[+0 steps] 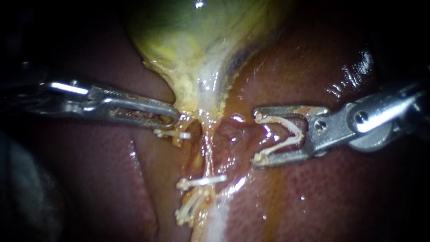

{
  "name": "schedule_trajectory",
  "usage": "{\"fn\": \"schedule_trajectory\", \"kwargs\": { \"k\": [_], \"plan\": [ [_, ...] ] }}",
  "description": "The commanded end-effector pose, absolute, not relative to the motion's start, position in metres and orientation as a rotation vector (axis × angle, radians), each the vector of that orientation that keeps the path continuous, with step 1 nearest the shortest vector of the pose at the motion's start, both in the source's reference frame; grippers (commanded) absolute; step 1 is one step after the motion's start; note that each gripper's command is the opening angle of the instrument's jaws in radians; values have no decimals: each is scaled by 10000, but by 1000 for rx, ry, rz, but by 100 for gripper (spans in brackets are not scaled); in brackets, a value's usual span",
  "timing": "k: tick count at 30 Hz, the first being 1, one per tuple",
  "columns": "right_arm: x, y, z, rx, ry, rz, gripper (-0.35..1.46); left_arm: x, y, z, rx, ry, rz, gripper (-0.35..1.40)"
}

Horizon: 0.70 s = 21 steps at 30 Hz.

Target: Clipping second clip right tube

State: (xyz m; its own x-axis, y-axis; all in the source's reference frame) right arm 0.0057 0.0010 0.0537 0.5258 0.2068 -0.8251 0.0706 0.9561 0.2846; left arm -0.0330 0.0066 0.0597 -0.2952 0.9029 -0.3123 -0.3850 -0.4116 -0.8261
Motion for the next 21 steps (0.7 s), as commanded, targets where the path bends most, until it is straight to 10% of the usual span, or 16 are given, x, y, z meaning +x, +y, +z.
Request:
{"fn": "schedule_trajectory", "kwargs": {
  "k": [1,21],
  "plan": [
    [57,10,537,299,1018,83,49,-328,67,594,-1007,-798,1828,-35],
    [60,9,532,296,1047,88,50,-280,84,499,-1055,-762,1737,-35]
  ]
}}
